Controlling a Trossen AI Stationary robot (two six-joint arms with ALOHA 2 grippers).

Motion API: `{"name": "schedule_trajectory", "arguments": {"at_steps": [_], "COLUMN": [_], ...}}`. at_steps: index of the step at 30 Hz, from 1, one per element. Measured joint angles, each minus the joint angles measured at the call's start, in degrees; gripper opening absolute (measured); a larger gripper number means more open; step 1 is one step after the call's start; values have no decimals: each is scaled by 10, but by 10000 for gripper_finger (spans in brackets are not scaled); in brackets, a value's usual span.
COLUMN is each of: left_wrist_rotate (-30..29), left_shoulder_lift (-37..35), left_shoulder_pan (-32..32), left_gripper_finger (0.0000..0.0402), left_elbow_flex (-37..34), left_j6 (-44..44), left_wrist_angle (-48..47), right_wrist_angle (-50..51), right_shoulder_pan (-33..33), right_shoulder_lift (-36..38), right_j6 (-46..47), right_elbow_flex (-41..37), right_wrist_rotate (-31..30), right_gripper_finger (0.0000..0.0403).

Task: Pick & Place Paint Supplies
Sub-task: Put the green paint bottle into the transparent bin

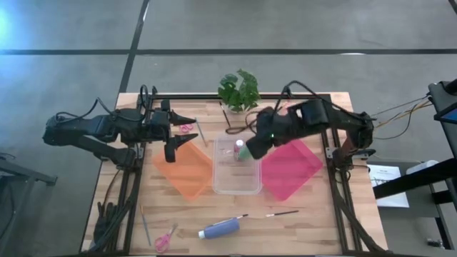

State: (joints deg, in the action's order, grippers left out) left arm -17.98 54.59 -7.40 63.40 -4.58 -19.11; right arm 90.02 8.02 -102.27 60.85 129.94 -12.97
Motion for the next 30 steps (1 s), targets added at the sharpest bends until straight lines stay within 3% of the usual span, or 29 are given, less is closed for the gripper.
{"name": "schedule_trajectory", "arguments": {"at_steps": [9,30], "left_wrist_rotate": [0,-4], "left_shoulder_lift": [0,0], "left_shoulder_pan": [0,0], "left_gripper_finger": [232,232], "left_elbow_flex": [0,0], "left_j6": [0,2], "left_wrist_angle": [0,-4], "right_wrist_angle": [0,-8], "right_shoulder_pan": [29,16], "right_shoulder_lift": [-13,-110], "right_j6": [37,-19], "right_elbow_flex": [0,0], "right_wrist_rotate": [-1,26], "right_gripper_finger": [113,113]}}
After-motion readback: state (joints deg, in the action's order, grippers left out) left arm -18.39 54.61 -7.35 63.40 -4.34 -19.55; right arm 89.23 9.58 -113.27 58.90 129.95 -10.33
